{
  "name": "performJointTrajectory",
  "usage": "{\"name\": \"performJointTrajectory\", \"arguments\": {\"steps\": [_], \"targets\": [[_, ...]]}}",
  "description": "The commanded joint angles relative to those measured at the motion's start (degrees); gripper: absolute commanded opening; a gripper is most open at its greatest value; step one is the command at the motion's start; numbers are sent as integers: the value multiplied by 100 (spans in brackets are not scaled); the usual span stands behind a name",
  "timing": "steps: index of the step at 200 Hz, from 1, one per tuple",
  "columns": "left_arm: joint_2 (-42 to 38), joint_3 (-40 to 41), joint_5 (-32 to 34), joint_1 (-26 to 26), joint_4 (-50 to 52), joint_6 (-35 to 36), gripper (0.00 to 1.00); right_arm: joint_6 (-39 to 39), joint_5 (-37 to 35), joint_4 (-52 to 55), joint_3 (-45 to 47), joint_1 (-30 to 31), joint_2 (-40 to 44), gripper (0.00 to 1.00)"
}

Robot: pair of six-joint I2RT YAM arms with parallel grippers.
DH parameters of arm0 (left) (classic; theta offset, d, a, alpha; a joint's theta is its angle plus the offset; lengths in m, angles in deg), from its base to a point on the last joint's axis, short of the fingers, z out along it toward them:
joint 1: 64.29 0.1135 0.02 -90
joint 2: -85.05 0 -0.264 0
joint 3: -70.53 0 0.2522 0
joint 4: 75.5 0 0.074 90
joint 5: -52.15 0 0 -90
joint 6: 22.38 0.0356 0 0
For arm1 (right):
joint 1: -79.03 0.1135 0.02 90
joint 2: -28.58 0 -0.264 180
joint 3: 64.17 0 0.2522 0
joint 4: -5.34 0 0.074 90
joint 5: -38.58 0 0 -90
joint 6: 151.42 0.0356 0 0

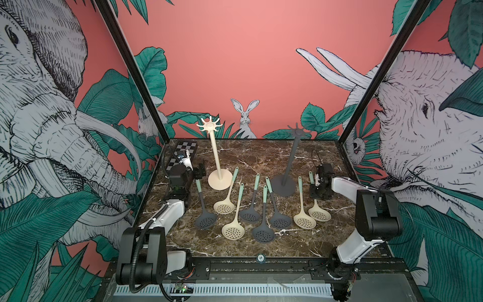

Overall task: Hang the skimmer on the kitchen utensil rack
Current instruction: Pick up the skimmer from the center of the board.

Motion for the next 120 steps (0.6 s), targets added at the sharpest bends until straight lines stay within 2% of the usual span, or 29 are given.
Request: {"name": "performJointTrajectory", "arguments": {"steps": [1,16,35,70,89,120], "targets": [[-84,-99,-28,-16,-86,-55,86,73,-70,68,-143,24,-61,28],[-126,-107,-1,-14,-50,-33,86,66,-90,170,-205,23,-150,24],[-173,-99,37,-16,2,20,86,57,-170,254,-228,20,-185,14],[-231,-108,92,-15,76,61,86,99,-351,229,-110,25,155,0],[-285,-116,78,-16,102,46,86,105,-429,163,-39,21,437,0],[-404,-143,37,-15,144,14,87,82,-527,140,-8,19,1387,0]]}}
